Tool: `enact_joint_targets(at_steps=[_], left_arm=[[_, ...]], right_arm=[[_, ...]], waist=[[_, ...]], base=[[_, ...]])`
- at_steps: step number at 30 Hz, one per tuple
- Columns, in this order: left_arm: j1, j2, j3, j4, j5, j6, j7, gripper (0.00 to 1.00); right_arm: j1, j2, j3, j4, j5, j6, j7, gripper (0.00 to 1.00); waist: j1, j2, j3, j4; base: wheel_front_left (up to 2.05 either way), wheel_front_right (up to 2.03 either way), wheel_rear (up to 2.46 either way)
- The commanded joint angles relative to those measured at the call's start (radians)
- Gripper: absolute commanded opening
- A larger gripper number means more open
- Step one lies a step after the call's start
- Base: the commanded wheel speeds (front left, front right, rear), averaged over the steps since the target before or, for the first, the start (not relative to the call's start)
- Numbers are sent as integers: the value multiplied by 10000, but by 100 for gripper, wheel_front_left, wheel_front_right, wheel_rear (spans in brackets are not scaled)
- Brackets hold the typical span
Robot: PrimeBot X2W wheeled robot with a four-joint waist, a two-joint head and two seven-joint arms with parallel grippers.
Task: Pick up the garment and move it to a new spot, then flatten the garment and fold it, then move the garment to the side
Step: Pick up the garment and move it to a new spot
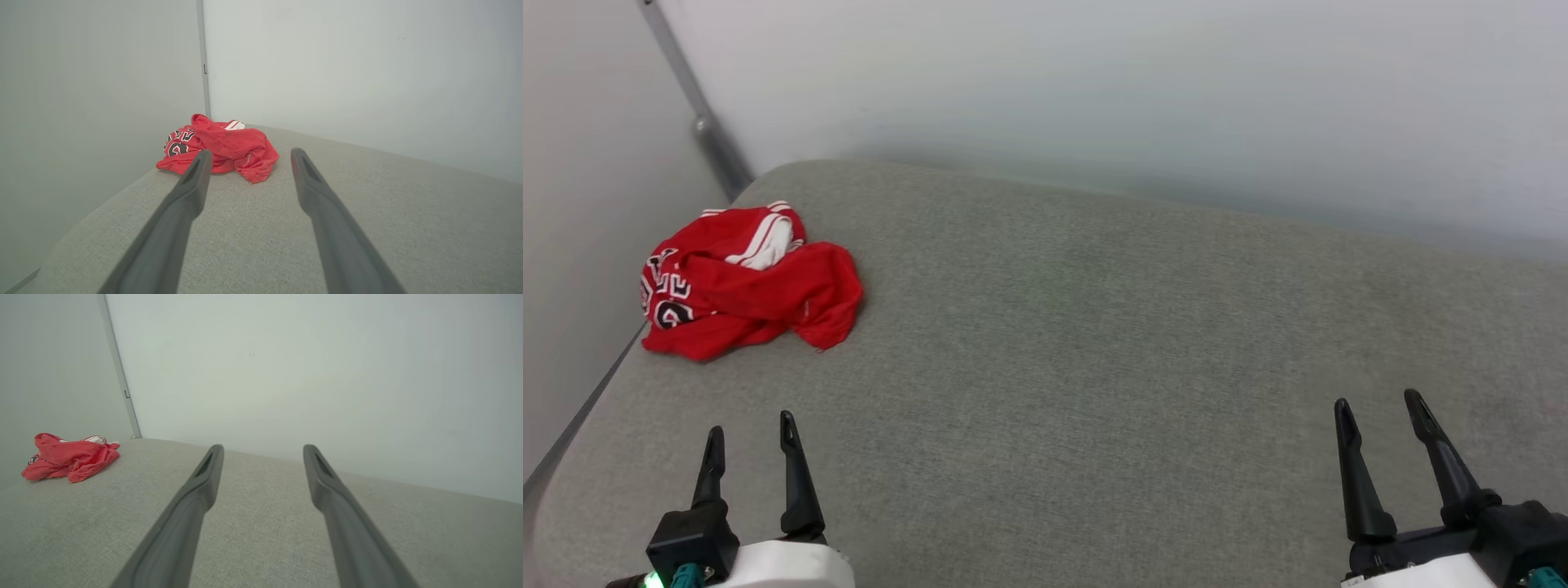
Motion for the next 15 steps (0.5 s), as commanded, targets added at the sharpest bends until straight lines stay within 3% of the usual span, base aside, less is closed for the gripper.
enact_joint_targets(at_steps=[1, 15], left_arm=[[76, 6, 69, -54, -28, 46, -28, 100], [154, 4, 396, -95, -152, 239, -28, 100]], right_arm=[[-61, 1, 8, -37, -78, -3, -21, 100], [-31, 1, 78, -49, -325, -3, -21, 100]], waist=[[0, 0, 26, 463], [0, 0, 145, 2175]], base=[[0, 0, 0], [0, 0, 0]])
